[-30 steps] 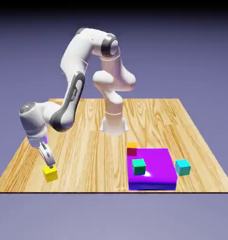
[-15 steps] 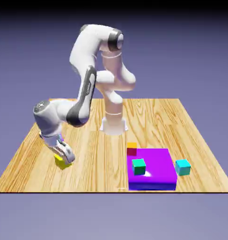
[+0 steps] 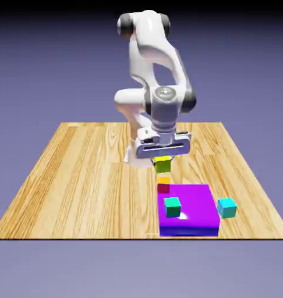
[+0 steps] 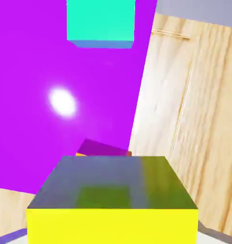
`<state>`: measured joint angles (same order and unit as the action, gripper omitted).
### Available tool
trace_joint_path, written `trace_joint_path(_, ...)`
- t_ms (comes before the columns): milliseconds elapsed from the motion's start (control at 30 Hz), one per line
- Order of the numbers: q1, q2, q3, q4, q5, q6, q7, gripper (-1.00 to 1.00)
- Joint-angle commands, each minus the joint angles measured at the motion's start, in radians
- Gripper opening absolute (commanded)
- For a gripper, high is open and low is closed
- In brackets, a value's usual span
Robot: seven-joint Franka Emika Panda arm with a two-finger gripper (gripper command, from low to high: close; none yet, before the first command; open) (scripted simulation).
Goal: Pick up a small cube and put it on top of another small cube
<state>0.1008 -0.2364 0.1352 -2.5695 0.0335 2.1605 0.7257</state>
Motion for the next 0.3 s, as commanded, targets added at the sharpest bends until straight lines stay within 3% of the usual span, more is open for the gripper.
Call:
trace_joint_path(0, 0.000, 0.027, 0.001, -0.017, -0.007, 0.043, 0.005, -1.00)
trace_joint_path(133, -0.001, 0.131, 0.003, -0.082, -0.021, 0.212, 0.017, -1.00)
trace_joint_path(167, -0.001, 0.131, 0.003, -0.082, -0.021, 0.212, 0.017, 1.00)
trace_joint_path(267, -0.001, 0.077, 0.002, -0.049, -0.014, 0.125, 0.011, 1.00)
